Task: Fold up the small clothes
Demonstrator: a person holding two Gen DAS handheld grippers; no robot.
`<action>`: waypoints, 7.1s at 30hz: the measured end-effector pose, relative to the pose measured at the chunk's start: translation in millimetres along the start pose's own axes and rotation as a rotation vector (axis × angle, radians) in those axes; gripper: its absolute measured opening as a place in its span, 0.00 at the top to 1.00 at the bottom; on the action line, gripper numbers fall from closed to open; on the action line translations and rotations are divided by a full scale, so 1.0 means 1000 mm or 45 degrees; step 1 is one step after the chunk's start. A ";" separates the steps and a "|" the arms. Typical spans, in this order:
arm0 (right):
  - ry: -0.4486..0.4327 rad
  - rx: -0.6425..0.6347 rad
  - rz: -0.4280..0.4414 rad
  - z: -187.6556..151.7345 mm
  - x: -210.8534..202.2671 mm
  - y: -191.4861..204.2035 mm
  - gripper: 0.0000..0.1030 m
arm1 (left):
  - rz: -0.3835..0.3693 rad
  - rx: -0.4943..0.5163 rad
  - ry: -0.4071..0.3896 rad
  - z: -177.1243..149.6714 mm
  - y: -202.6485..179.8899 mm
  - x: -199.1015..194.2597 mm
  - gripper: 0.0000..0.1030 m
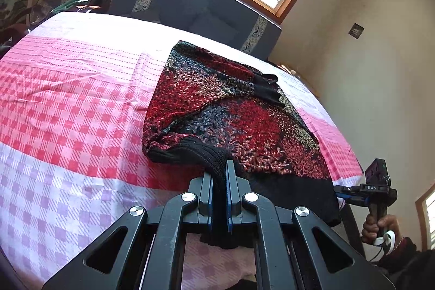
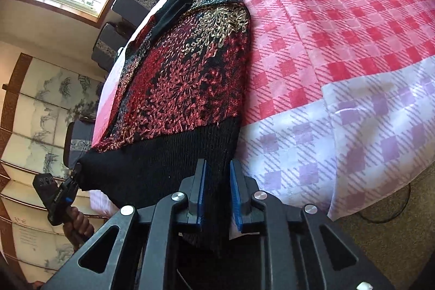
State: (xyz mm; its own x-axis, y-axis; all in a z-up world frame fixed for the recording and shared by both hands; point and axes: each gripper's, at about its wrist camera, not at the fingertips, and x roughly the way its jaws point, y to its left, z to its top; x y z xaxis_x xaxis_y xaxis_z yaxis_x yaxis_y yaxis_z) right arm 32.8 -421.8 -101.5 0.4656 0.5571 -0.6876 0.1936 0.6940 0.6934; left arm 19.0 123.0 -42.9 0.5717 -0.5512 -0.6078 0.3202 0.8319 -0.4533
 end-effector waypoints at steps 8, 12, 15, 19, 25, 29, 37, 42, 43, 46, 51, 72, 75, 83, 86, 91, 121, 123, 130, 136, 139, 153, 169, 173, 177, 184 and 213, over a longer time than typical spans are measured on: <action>0.049 -0.026 0.237 -0.022 0.009 -0.001 0.65 | 0.018 -0.009 0.017 -0.002 0.002 0.003 0.93; 0.090 -0.072 0.304 -0.027 0.019 0.009 0.56 | 0.011 -0.014 0.020 -0.004 0.004 0.003 0.93; 0.077 -0.059 0.236 -0.024 0.022 0.006 0.78 | -0.003 -0.041 0.024 -0.003 0.008 0.004 0.93; 0.042 0.021 0.265 -0.022 0.018 -0.009 0.94 | -0.019 -0.060 0.007 -0.002 0.011 0.001 0.93; -0.043 -0.033 0.372 -0.004 -0.006 0.012 0.93 | -0.047 -0.025 -0.053 0.010 0.001 -0.008 0.93; -0.086 -0.092 0.406 0.013 -0.018 0.034 0.93 | -0.063 -0.012 -0.091 0.021 -0.005 -0.011 0.93; -0.163 -0.165 0.424 0.059 -0.034 0.056 0.93 | -0.037 -0.003 -0.123 0.042 -0.009 -0.007 0.93; -0.202 -0.191 0.390 0.093 -0.037 0.069 0.93 | -0.032 0.017 -0.163 0.068 -0.016 -0.001 0.93; -0.207 -0.194 0.392 0.100 -0.037 0.071 0.93 | -0.033 0.018 -0.172 0.075 -0.018 0.001 0.93; -0.228 -0.215 0.388 0.122 -0.035 0.079 0.93 | -0.021 0.016 -0.198 0.097 -0.020 0.011 0.93; -0.258 -0.221 0.381 0.165 -0.030 0.087 0.93 | -0.014 -0.027 -0.219 0.135 -0.016 0.037 0.93; -0.193 -0.053 0.301 0.303 0.077 0.055 0.93 | 0.101 -0.167 -0.089 0.222 0.042 0.189 0.93; -0.187 -0.015 0.299 0.313 0.088 0.047 0.93 | 0.116 -0.159 -0.076 0.225 0.048 0.201 0.93; -0.170 0.039 0.281 0.335 0.113 0.034 0.93 | 0.128 -0.134 -0.024 0.237 0.059 0.231 0.93; -0.171 0.068 0.296 0.343 0.122 0.029 0.93 | 0.084 -0.137 -0.042 0.240 0.063 0.236 0.90; -0.185 0.130 0.338 0.350 0.132 0.019 0.89 | 0.050 -0.216 -0.073 0.245 0.079 0.238 0.78; -0.093 -0.168 0.306 0.325 0.128 0.072 0.45 | 0.016 -0.221 0.230 0.213 0.087 0.244 0.45; -0.094 -0.163 0.311 0.333 0.138 0.076 0.45 | -0.046 -0.236 0.209 0.220 0.087 0.250 0.45; -0.378 0.047 0.393 0.368 0.131 0.049 0.45 | -0.106 -0.370 -0.024 0.257 0.100 0.254 0.45; -0.291 -0.145 0.384 0.355 0.115 0.068 0.45 | -0.035 -0.220 0.034 0.265 0.096 0.230 0.45; -0.155 -0.361 0.333 0.326 0.115 0.090 0.45 | -0.049 -0.113 0.201 0.249 0.090 0.225 0.45; 0.008 -0.491 0.190 0.315 0.160 0.108 0.43 | -0.131 -0.122 0.139 0.269 0.060 0.275 0.44; -0.195 -0.341 0.167 0.326 0.117 0.076 0.40 | -0.021 -0.190 0.050 0.240 0.090 0.225 0.43; -0.104 -0.367 0.198 0.326 0.116 0.075 0.40 | -0.061 -0.064 0.251 0.223 0.062 0.252 0.43; -0.001 -0.413 0.229 0.332 0.138 0.089 0.40 | -0.159 -0.027 0.310 0.233 0.039 0.278 0.42; -0.242 -0.210 0.169 0.366 0.149 0.079 0.40 | -0.056 -0.215 0.111 0.271 0.047 0.307 0.40; -0.111 -0.398 -0.180 0.221 0.067 0.028 0.38 | 0.168 -0.222 0.098 0.130 0.104 0.159 0.40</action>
State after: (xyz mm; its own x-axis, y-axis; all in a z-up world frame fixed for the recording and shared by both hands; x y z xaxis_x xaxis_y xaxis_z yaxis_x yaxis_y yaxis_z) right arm 260.3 -466.0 -80.4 0.5276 0.4143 -0.7416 -0.0064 0.8749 0.4842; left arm 241.3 130.3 -101.7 0.5383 -0.4471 -0.7144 0.1070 0.8771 -0.4682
